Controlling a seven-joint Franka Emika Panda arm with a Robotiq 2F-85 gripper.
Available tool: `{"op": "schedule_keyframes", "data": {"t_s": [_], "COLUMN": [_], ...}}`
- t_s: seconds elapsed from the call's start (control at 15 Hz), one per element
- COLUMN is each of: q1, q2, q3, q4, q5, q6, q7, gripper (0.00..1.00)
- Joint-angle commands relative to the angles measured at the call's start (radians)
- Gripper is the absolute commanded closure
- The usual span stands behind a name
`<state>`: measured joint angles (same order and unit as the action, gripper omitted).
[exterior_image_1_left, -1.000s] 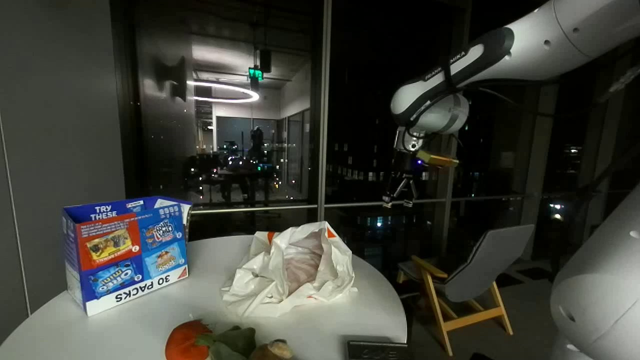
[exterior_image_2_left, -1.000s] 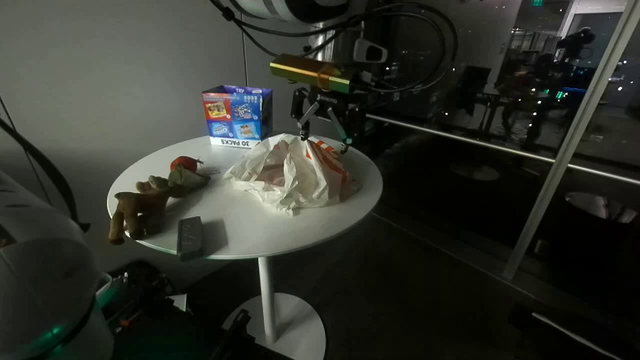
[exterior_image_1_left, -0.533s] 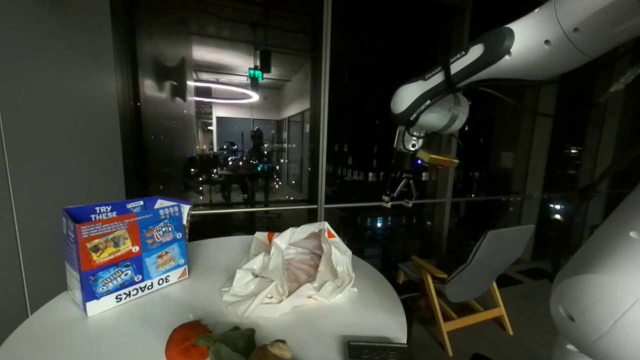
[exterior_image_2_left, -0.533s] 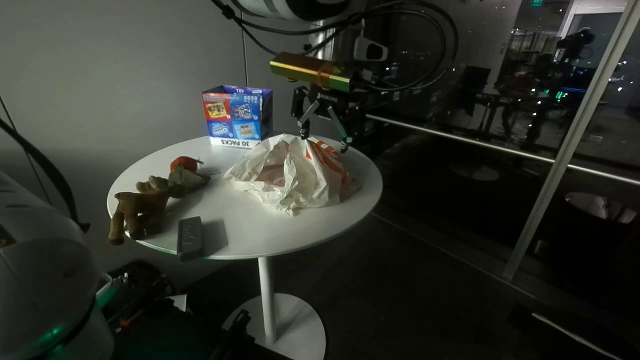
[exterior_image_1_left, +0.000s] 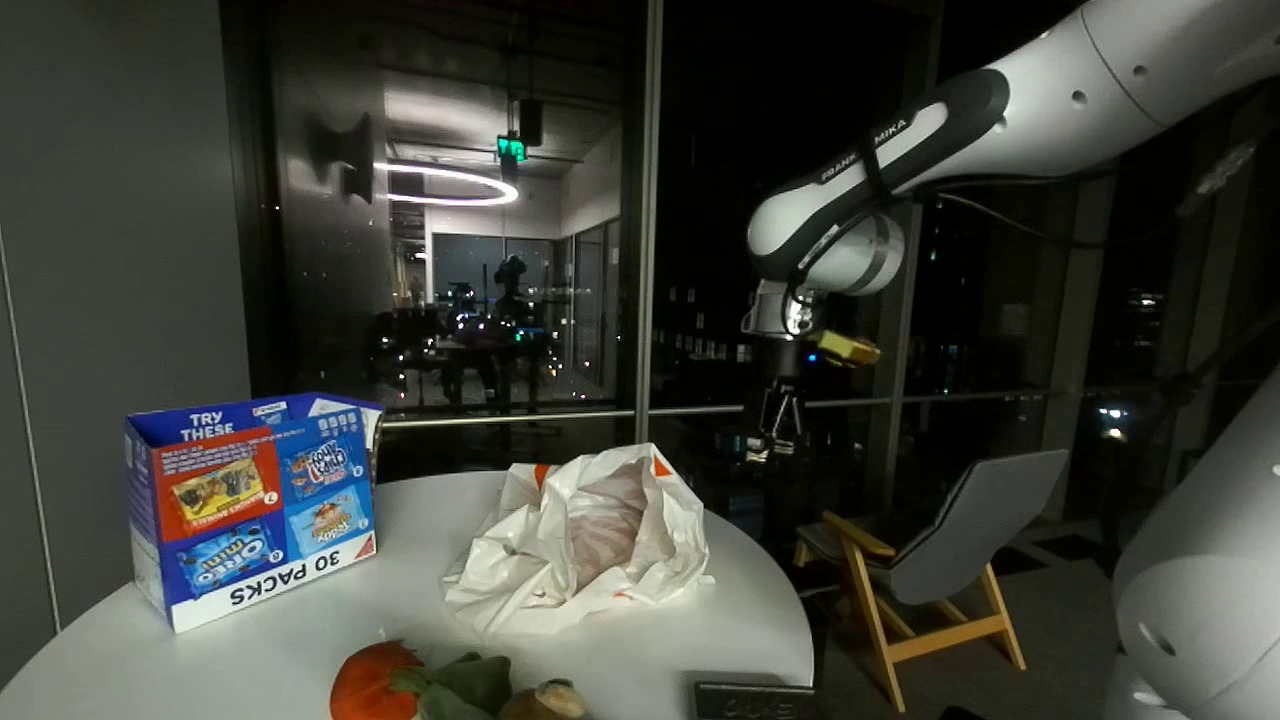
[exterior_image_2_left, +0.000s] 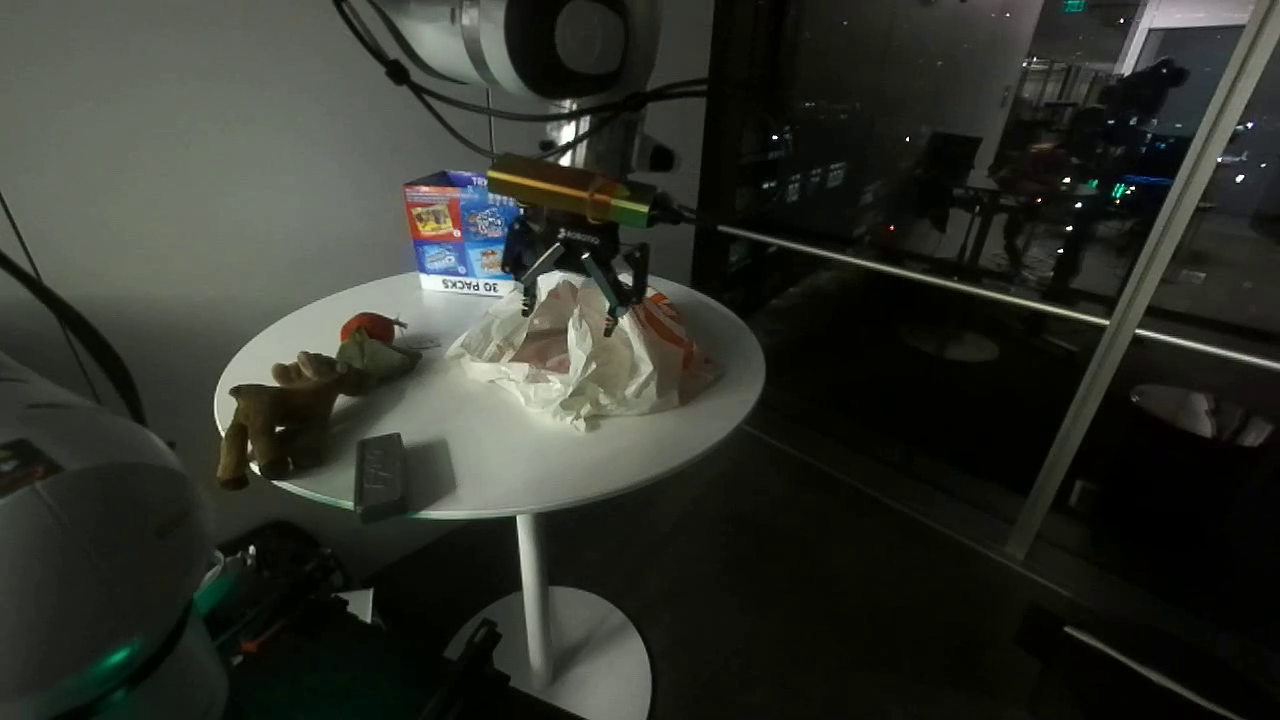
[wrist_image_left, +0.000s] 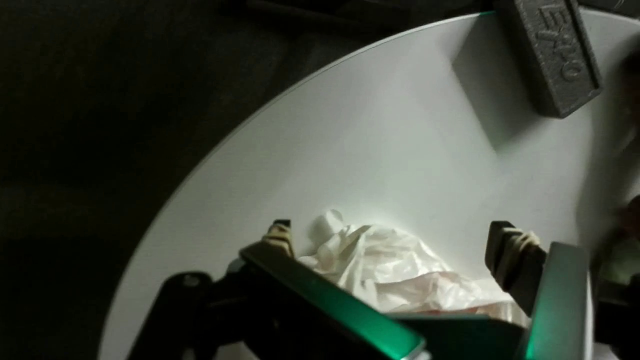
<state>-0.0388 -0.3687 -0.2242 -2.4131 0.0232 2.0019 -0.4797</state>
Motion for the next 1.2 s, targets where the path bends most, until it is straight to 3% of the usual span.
{"op": "schedule_keyframes", "data": {"t_s": [0.0, 0.6, 1.13], "q1": [0.061, 0.226, 0.315], "q2": [-0.009, 0.078, 0.092], "q3": [0.076, 0.275, 0.364], "q4": [-0.063, -0.116, -0.118], "q5": [-0.006, -0.004, 0.084], "q6": [0.036, 0.085, 0.064], "q7": [-0.048, 0.005, 0.021], "gripper": [0.00, 0.00, 0.00]}}
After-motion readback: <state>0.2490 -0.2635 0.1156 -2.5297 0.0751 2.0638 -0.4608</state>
